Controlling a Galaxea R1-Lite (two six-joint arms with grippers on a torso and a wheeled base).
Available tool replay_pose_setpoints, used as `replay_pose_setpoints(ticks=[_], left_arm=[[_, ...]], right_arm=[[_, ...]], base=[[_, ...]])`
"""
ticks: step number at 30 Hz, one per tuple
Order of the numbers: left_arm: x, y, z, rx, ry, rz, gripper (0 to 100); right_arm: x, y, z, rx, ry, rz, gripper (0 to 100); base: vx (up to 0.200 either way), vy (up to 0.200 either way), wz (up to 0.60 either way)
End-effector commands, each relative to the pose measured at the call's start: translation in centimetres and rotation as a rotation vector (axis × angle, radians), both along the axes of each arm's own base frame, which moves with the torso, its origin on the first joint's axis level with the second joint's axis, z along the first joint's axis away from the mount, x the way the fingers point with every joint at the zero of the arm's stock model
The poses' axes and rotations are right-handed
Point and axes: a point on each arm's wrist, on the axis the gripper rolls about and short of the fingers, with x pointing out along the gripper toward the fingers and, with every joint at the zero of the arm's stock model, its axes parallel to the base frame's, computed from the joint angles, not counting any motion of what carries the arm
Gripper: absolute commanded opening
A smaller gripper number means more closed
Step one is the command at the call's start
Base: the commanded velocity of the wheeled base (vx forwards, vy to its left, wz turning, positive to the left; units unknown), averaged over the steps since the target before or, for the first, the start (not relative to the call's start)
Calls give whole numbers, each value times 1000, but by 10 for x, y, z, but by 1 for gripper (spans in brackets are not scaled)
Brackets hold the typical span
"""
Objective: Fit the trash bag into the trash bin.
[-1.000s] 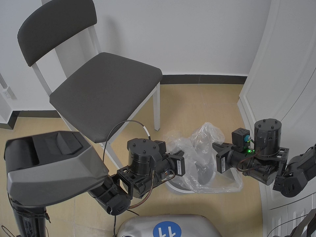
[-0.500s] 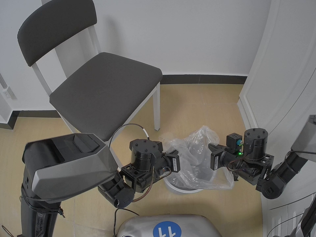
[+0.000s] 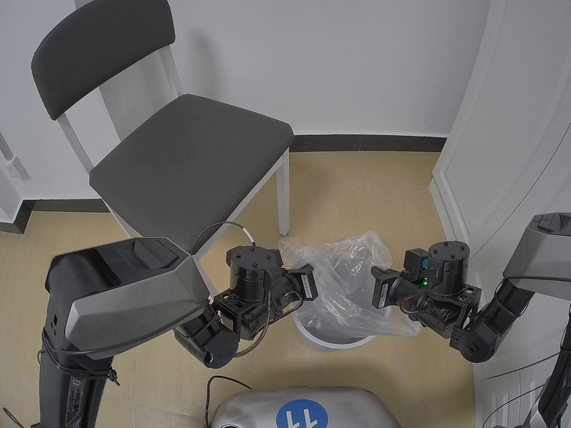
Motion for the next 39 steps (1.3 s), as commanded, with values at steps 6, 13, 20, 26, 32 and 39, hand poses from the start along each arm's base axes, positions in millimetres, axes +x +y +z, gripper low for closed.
replay_pose_setpoints(ticks=[6,13,20,26,32,39], left_arm=[[0,-5,3,-30,-32,-11,0],[-1,-6,1,-70,-51,-16,0],[-5,-11,5,-96,-53,-27,0],[-4,-11,4,-97,-54,-23,0],[-2,-9,5,-98,-55,-17,0],[-3,-9,9,-114,-74,-18,0]], right_arm=[[-3,-1,11,19,-27,-2,0],[-4,-2,15,25,-38,-4,0],[-5,-3,19,30,-47,-4,0],[-3,-2,19,34,-51,-4,0],[1,0,16,36,-59,-13,0],[0,3,15,43,-77,-14,0]], base=[[0,0,0],[0,0,0],[0,0,0],[0,0,0],[0,0,0],[0,0,0]])
